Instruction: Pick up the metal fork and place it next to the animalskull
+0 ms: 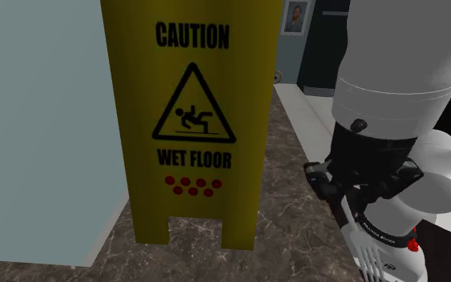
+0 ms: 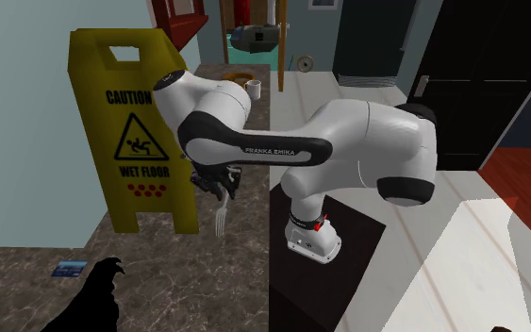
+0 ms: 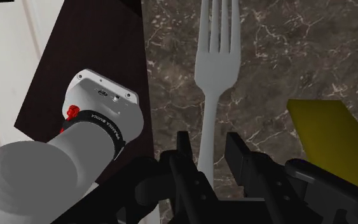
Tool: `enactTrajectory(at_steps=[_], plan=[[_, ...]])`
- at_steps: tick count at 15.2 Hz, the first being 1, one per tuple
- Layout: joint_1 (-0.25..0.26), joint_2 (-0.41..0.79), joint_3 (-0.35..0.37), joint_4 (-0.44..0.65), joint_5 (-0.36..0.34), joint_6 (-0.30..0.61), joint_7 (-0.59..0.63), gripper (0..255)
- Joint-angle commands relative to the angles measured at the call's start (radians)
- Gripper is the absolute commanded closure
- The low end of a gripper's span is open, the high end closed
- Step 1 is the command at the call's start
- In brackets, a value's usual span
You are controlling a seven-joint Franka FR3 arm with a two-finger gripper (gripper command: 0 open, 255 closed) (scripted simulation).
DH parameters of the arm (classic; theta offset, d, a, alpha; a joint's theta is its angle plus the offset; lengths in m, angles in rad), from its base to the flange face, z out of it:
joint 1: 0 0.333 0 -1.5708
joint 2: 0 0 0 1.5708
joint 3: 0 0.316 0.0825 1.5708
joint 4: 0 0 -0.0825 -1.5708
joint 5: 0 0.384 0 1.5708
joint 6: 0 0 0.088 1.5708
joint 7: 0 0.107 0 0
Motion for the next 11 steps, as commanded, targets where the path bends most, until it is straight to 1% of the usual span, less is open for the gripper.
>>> enactTrajectory(at_steps=[1, 6, 11], plan=[[-0.008, 0.018, 0.049, 0.050, 0.041, -0.008, 0.052, 255], [-0.047, 0.064, 0.170, 0.180, 0.126, -0.020, 0.172, 255], [-0.117, 0.115, 0.301, 0.333, 0.195, -0.027, 0.291, 255]])
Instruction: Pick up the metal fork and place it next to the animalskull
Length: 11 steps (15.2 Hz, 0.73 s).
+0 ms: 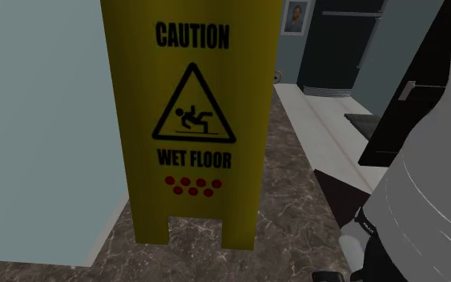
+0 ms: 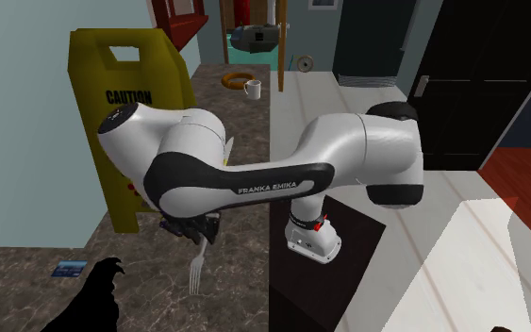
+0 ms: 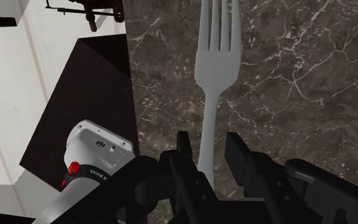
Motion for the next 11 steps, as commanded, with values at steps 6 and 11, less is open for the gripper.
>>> enactTrajectory(at_steps=[6, 11], plan=[[-0.122, 0.048, 0.178, 0.206, 0.079, -0.006, 0.144, 255], [-0.113, 0.024, 0.204, 0.148, 0.104, 0.040, 0.129, 255]])
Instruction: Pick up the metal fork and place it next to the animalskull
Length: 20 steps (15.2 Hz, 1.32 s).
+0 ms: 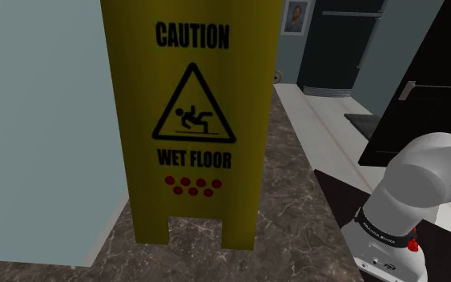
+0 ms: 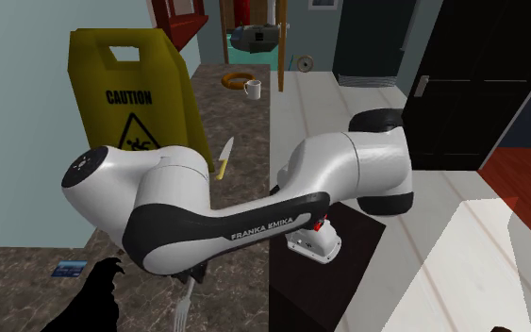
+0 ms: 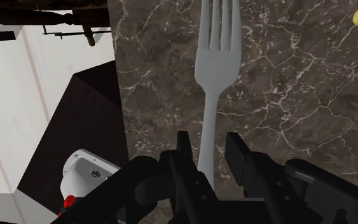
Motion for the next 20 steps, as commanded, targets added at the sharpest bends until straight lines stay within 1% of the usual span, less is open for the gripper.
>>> enactTrajectory(at_steps=[1, 10, 20], plan=[[0.004, -0.009, 0.009, -0.023, 0.010, 0.018, -0.006, 255], [0.010, -0.046, 0.069, -0.111, 0.061, 0.101, -0.030, 255], [0.004, -0.081, 0.152, -0.188, 0.126, 0.190, -0.056, 255]])
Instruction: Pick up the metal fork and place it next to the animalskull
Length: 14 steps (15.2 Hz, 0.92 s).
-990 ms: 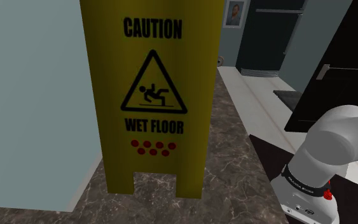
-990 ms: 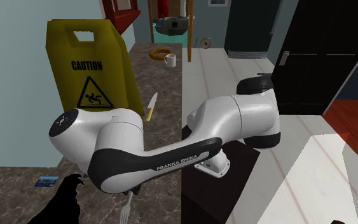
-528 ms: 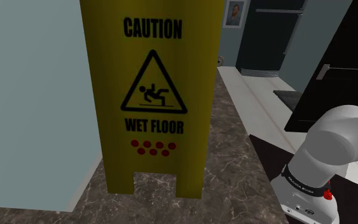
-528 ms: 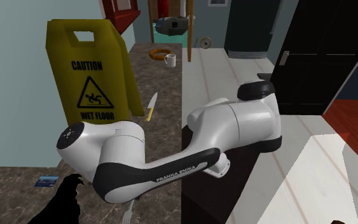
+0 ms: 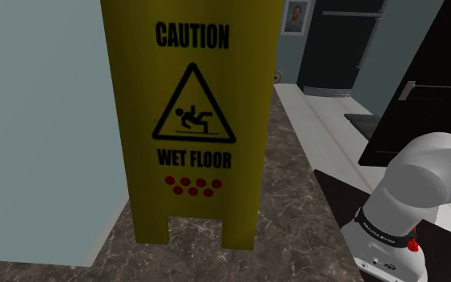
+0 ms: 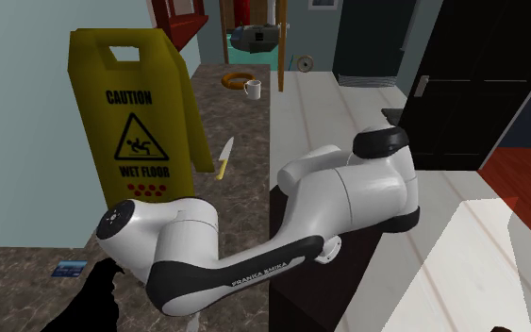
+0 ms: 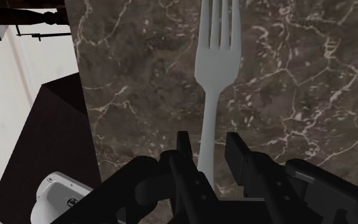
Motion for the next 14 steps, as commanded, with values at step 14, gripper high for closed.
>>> enactTrajectory(at_steps=[14], plan=[[-0.032, -0.041, 0.128, -0.068, 0.095, 0.110, -0.033, 255]])
